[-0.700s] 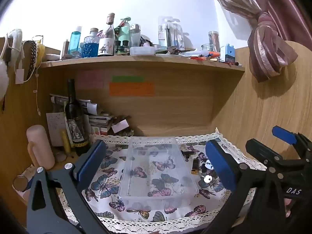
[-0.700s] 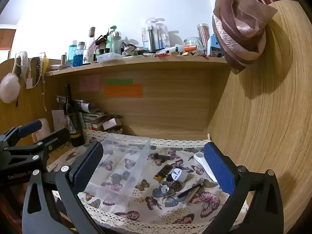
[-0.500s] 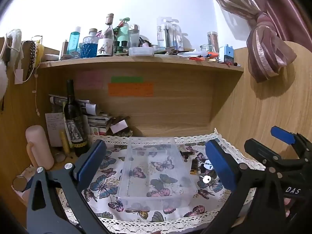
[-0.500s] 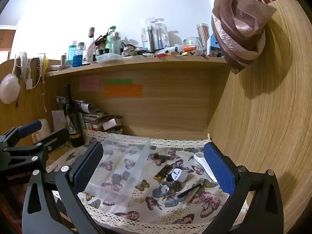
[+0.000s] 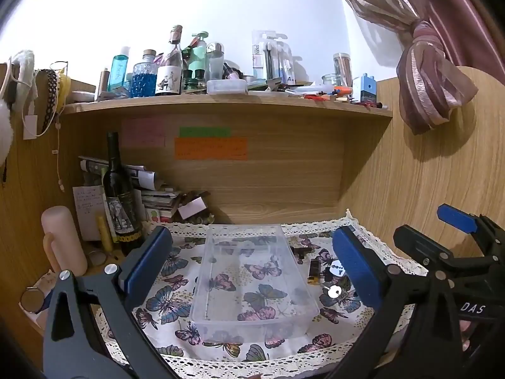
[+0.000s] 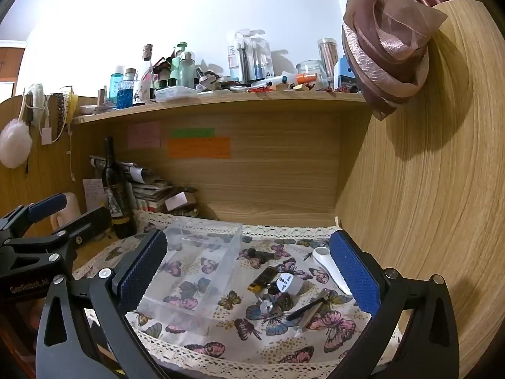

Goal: Organize rigid objects

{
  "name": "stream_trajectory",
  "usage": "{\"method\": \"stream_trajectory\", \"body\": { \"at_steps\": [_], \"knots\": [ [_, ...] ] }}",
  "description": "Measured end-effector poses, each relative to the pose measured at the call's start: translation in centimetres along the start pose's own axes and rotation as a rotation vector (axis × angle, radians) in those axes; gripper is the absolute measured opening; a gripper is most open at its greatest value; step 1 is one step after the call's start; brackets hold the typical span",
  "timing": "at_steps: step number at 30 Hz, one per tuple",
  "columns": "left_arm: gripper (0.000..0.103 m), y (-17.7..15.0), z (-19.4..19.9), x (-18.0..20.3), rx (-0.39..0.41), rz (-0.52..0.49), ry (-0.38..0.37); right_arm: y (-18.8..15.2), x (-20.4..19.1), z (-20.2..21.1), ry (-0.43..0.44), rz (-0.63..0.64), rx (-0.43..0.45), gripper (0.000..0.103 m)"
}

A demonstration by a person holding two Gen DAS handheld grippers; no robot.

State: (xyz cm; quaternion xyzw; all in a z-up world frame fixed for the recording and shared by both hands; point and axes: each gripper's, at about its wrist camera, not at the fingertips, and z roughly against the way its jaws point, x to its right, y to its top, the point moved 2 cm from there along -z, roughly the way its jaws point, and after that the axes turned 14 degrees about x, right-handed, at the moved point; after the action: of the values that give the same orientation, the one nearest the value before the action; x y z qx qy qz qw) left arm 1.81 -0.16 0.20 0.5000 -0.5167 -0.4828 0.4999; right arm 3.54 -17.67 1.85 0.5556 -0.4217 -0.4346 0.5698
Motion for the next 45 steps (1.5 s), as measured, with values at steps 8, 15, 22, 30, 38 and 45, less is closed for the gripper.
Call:
{"method": "stream_trajectory", "body": {
  "at_steps": [8,15,22,30,38,45],
  "knots": [
    [0.103,-0.14,0.03,0.0,0.004,0.003,-0.004,0.21,-0.16,0.1,0.0,0.003,0.004,0.103],
    [0.103,-0.08,-0.02,-0.01,0.007,-0.002,-0.002,0.3,-0.01,0.27,0.0,0.003,0.007,0.103],
    [0.103,-0.12,-0.02,0.01,0.008,-0.003,-0.002,0.27,0.01,0.31,0.0,0.003,0.009,0.103],
    [0.103,0.24,-0.03,0.25,0.01,-0.006,-0.006,0.28,-0.04,0.41,-0.001,0.004,0.009,0.103],
    [0.103,0.27,0.2,0.5,0.015,-0.013,-0.005,0.28,-0.08,0.46,-0.001,0.004,0.011,0.103],
    [0.103,0.17,0.19,0.65,0.013,-0.015,-0.006,-0.04,0.08,0.5,0.0,0.003,0.012,0.103]
  ]
}}
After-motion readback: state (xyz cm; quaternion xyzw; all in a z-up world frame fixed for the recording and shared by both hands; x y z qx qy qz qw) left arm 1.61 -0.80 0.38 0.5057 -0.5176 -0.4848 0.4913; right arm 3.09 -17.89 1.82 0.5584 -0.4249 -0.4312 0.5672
